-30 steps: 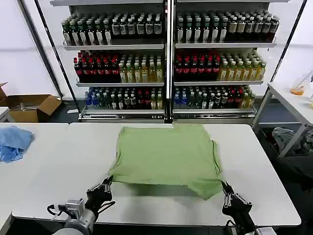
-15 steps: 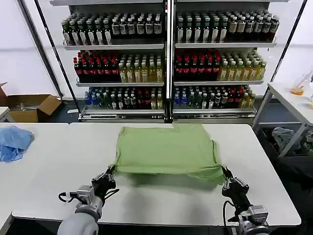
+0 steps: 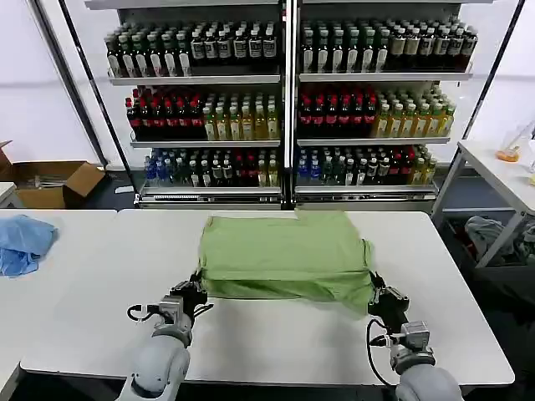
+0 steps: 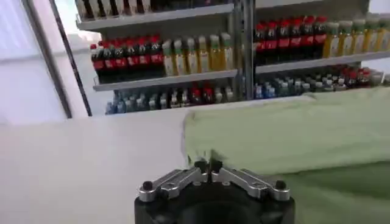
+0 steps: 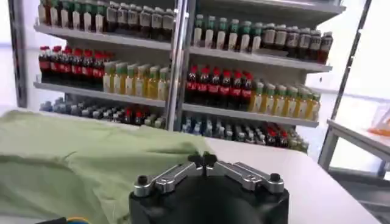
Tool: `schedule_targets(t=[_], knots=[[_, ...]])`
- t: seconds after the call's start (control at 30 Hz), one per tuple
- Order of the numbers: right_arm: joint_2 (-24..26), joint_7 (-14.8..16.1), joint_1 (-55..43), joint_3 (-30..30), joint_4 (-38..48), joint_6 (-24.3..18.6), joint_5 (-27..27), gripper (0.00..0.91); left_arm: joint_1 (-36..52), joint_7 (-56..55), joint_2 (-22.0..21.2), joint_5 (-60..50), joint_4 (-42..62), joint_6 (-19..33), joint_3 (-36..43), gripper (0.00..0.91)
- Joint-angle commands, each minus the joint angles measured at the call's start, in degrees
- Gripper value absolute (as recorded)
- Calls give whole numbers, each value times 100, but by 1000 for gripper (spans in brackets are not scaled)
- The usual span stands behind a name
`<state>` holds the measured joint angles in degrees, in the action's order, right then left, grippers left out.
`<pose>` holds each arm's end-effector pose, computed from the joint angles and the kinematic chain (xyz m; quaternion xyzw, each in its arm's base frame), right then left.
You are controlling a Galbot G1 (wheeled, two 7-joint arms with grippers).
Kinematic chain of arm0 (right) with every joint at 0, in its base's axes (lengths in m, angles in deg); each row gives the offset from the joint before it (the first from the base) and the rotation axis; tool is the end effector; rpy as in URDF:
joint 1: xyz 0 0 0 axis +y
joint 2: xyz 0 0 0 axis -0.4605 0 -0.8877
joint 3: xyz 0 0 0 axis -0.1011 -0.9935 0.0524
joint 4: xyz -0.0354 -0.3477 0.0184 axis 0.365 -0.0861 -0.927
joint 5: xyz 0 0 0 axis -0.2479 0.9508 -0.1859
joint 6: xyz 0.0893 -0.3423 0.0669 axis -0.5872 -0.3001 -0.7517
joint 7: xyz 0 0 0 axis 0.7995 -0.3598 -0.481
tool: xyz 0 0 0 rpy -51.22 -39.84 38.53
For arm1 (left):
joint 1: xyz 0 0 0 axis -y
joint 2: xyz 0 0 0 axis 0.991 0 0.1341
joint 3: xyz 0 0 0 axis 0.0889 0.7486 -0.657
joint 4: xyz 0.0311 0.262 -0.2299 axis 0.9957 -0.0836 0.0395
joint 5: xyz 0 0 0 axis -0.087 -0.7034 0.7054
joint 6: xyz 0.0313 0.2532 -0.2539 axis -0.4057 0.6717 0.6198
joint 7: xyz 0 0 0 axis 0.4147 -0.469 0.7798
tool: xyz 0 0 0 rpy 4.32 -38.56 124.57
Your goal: Fold and organize the clothes.
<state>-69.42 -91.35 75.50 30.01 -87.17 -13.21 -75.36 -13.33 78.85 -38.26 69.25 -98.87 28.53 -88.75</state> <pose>0.2731 -0.0493 -0.3061 0.0309 -0.9901 0.0936 0.1000 0.3186 -0.0030 -0.3086 -0.0064 -0.9783 -0.0678 0.1957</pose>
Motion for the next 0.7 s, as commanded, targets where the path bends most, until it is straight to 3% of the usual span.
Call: schedule_targets(t=[0.03, 0.07, 0.1, 0.37, 0.7], knots=[[-93, 43, -518, -291, 568, 41, 230, 0, 418, 15, -105, -365, 662, 61, 87, 655], [-112, 56, -527, -303, 569, 96, 267, 212, 414, 7, -102, -366, 660, 62, 91, 907], [-122, 70, -533, -310, 565, 158, 286, 897, 406, -6, -99, -368, 660, 72, 87, 907], [-149, 118, -350, -231, 370, 198, 356, 907, 94, -33, -5, -310, 383, 157, 10, 907], [-156, -40, 875, 220, -635, 225, 114, 907, -562, -114, 19, -220, 10, 229, -123, 907]])
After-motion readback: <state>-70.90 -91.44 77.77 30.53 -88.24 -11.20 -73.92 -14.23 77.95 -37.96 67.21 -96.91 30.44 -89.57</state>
